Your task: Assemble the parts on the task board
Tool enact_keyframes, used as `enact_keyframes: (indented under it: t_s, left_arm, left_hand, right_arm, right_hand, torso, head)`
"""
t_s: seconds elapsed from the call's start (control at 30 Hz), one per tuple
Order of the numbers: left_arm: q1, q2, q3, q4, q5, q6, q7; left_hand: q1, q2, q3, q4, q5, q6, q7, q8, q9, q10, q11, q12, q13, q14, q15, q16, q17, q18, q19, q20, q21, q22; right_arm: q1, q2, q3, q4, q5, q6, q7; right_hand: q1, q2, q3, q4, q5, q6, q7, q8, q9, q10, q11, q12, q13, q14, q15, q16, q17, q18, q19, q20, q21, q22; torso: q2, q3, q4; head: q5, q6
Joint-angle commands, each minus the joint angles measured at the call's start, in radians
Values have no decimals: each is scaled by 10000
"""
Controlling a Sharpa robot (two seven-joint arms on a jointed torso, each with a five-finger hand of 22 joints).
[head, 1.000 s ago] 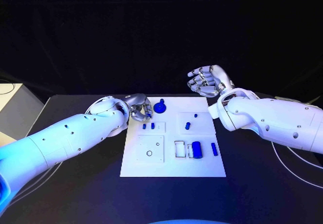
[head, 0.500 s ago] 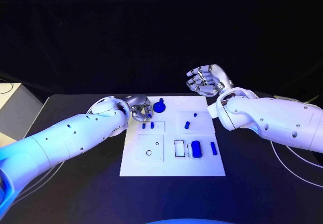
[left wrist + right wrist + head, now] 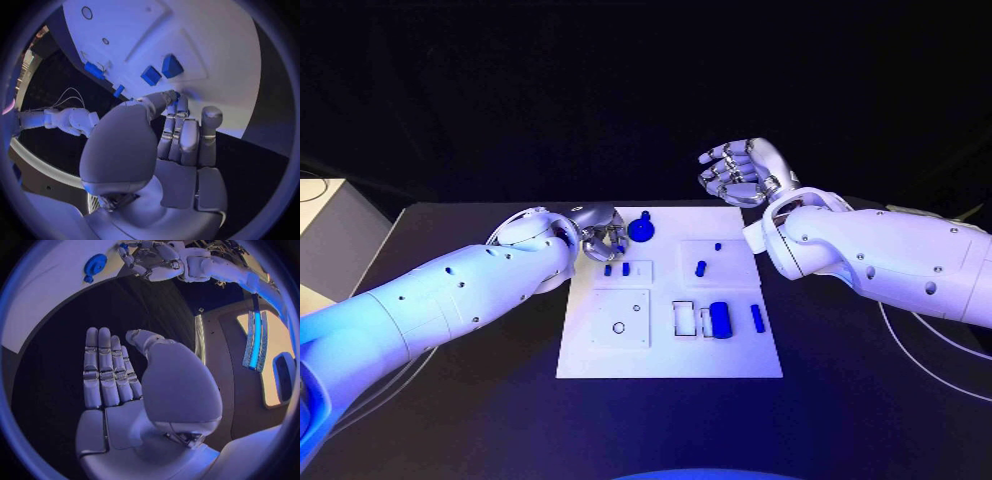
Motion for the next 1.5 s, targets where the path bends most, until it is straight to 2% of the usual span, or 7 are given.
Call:
enact_keyframes:
  t_s: [0.03, 0.23, 0.5, 0.87, 1.2, 1.5]
  left_arm:
    - [-42, 35, -50, 15, -97, 344, -33]
    - [-42, 58, -64, -21, -168, 389, -111]
    - [-44, 67, -74, -35, -193, 344, -167]
    - [-44, 40, -71, -2, -89, -13, -68]
    - [-45, -7, -67, 31, -50, -40, -79]
    - [-46, -97, -57, 62, -47, -96, -143]
  left_hand:
    - [-53, 77, -121, -19, -5, 120, -22, 32, 85, 129, -48, 65, 153, 77, -72, 73, 93, -150, -5, -16, -65, 18]
    - [-70, 91, -223, -55, -2, 102, -45, 2, 122, 61, -85, 206, 286, 57, -108, 90, 73, -140, -51, -46, -106, -24]
    - [-135, 121, -311, -61, 3, -78, -2, -132, 147, -246, -23, 328, 449, -52, -67, 80, -58, -129, -143, -38, -194, -105]
    - [-274, 31, -300, -35, 27, -888, 117, -753, 42, -1023, 141, 559, 714, -387, 77, 8, -553, -83, -329, 83, -391, -303]
    - [-306, 5, -283, -17, 28, -971, 128, -831, 35, -1168, 184, 560, 728, -494, 112, -32, -718, -69, -395, 111, -452, -369]
    - [-341, -39, -293, -4, 28, -1101, 113, -937, 21, -1205, 188, 663, 794, -506, 125, -22, -720, -65, -404, 135, -475, -380]
  right_arm:
    - [0, 0, 2, 17, -47, 107, 69]
    - [0, 1, 2, 15, -47, 112, 64]
    - [0, 5, 2, 9, -47, 123, 67]
    - [0, 6, 2, -13, -47, 243, -21]
    - [0, -5, 2, -13, -47, 320, -72]
    - [0, -27, 2, -38, -61, 429, -150]
  right_hand:
    - [-97, -17, -17, -57, 34, -3, 96, -60, -12, 28, 28, -66, -27, 13, 78, -60, -22, 96, -5, 94, -47, -31]
    - [-97, -17, -17, -57, 34, -3, 96, -60, -12, 28, 28, -66, -27, 13, 78, -60, -22, 96, -5, 94, -47, -31]
    - [-102, -20, -18, -63, 36, -5, 98, -65, -15, 25, 31, -74, -46, 12, 82, -75, -31, 96, -2, 98, -61, -53]
    - [-146, -34, 1, -91, 36, -73, 142, -128, -43, -38, 83, -144, -192, -98, 147, -244, -114, 88, -75, 161, -245, -273]
    - [-170, -45, 12, -114, 32, -105, 170, -158, -56, -87, 119, -180, -282, -192, 194, -359, -172, 87, -124, 214, -381, -438]
    - [-171, -52, 16, -131, 32, -120, 183, -170, -61, -117, 134, -195, -317, -230, 213, -402, -192, 88, -143, 235, -434, -505]
  torso:
    - [4, 2, -5]
    - [7, 0, -6]
    - [7, -5, -2]
    - [10, -3, -3]
    - [4, -1, 11]
    - [15, -2, -14]
  head:
    - [17, 16]
    - [16, 16]
    - [16, 19]
    - [8, 33]
    - [8, 28]
    - [9, 39]
